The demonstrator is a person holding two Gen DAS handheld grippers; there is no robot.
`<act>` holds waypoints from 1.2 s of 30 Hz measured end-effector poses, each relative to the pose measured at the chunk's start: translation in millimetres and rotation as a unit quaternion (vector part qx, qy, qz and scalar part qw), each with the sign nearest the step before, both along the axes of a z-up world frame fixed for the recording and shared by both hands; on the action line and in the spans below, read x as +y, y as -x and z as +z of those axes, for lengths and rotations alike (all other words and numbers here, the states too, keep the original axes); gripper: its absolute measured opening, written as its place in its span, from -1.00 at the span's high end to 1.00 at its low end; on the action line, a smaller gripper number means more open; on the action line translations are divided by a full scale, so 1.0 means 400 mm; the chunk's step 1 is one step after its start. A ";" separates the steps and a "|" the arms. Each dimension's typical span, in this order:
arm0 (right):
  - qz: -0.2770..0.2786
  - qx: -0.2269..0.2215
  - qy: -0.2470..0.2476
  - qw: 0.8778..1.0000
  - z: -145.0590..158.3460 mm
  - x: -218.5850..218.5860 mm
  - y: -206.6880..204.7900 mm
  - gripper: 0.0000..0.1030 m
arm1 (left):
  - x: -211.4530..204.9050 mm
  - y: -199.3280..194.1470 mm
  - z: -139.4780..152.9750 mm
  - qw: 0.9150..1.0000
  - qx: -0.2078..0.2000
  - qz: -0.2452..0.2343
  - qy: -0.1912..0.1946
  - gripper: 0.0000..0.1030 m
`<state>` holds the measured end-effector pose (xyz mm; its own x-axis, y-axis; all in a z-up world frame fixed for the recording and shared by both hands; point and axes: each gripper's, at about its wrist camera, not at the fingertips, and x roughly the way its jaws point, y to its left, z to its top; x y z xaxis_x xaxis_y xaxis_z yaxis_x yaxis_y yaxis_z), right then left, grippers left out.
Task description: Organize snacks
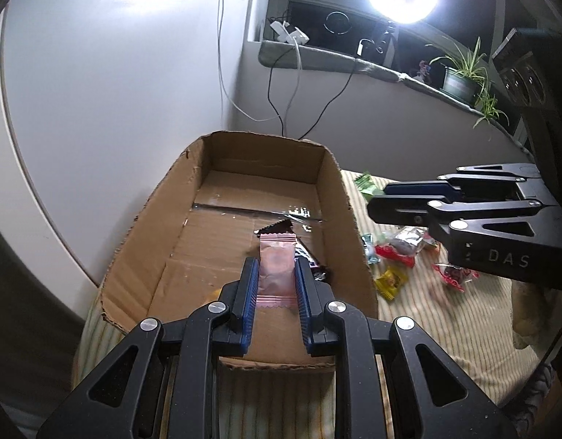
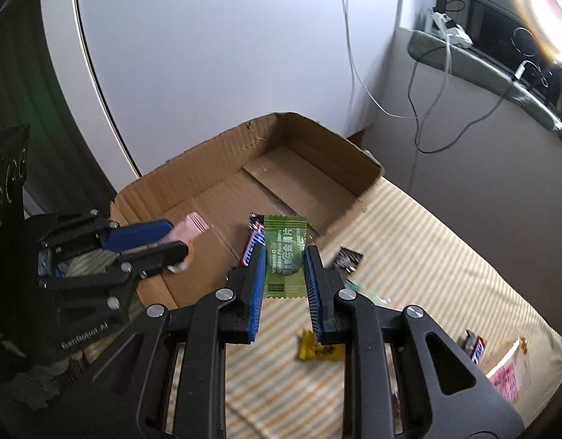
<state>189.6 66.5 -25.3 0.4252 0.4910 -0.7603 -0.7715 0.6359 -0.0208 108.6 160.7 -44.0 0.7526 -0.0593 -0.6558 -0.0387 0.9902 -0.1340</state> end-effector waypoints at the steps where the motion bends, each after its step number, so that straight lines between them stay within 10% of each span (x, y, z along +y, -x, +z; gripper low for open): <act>1: 0.002 -0.001 0.001 1.000 -0.002 0.006 -0.001 0.57 | 0.003 -0.002 -0.002 1.000 0.001 0.002 0.001 0.63; 10: 0.012 0.013 -0.006 1.000 -0.015 0.054 -0.016 0.51 | 0.013 -0.005 -0.007 1.000 0.005 0.013 0.001 0.54; 15: 0.000 0.012 -0.018 1.000 -0.007 0.041 -0.018 -0.17 | 0.011 0.000 -0.003 1.000 0.002 0.017 0.000 0.36; 36: -0.125 -0.003 -0.048 0.991 0.011 -0.286 -0.009 -0.35 | -0.150 -0.017 0.023 0.999 -0.004 -0.049 0.020 0.36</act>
<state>193.2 -48.0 -20.7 0.5472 0.4397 -0.7122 -0.5895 0.8065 0.0450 115.3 100.9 -34.7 0.7475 -0.1588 -0.6450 0.0595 0.9831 -0.1730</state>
